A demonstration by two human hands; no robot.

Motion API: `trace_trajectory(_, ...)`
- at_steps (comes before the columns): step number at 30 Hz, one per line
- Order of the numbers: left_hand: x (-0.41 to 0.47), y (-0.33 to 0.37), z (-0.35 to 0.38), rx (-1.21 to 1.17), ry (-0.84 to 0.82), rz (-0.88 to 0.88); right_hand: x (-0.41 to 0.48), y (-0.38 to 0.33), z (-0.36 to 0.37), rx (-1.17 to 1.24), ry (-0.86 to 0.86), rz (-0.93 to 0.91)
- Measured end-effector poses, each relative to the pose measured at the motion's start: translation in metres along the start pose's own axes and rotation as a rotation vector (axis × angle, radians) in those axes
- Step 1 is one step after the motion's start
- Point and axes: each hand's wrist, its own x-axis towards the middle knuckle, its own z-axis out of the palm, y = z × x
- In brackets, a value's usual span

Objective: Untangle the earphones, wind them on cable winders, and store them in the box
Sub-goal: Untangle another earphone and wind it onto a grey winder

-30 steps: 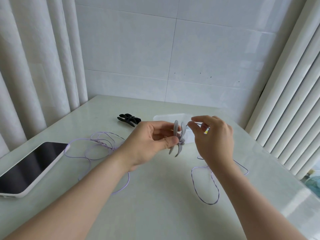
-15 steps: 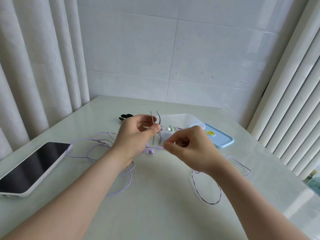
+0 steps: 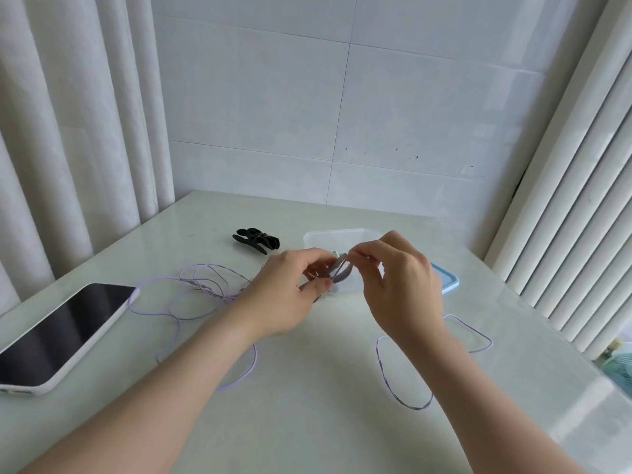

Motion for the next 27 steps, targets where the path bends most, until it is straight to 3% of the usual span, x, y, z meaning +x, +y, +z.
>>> trace_trajectory(6,0.003,0.007,-0.008,-0.481,0.057,-0.069,0.004,0.008,0.007,0.133,-0.179,0.167)
trace_trajectory(13,0.005,0.006,-0.005,-0.721,0.197,-0.280,0.001,-0.005,0.004,0.250,-0.294,0.071)
trace_trajectory(18,0.007,0.009,-0.004,-0.892,0.241,-0.397,0.000,-0.008,-0.010,0.349,-0.481,0.076)
trace_trajectory(20,0.008,0.004,-0.006,-0.863,0.288,-0.394,-0.001,-0.014,-0.012,0.363,-0.522,0.034)
trace_trajectory(25,0.003,-0.002,-0.002,-0.503,0.360,-0.301,0.001,-0.022,-0.022,0.468,-0.527,0.054)
trace_trajectory(27,0.002,-0.004,-0.003,-0.474,0.290,-0.267,0.004,-0.019,-0.023,0.505,-0.452,0.105)
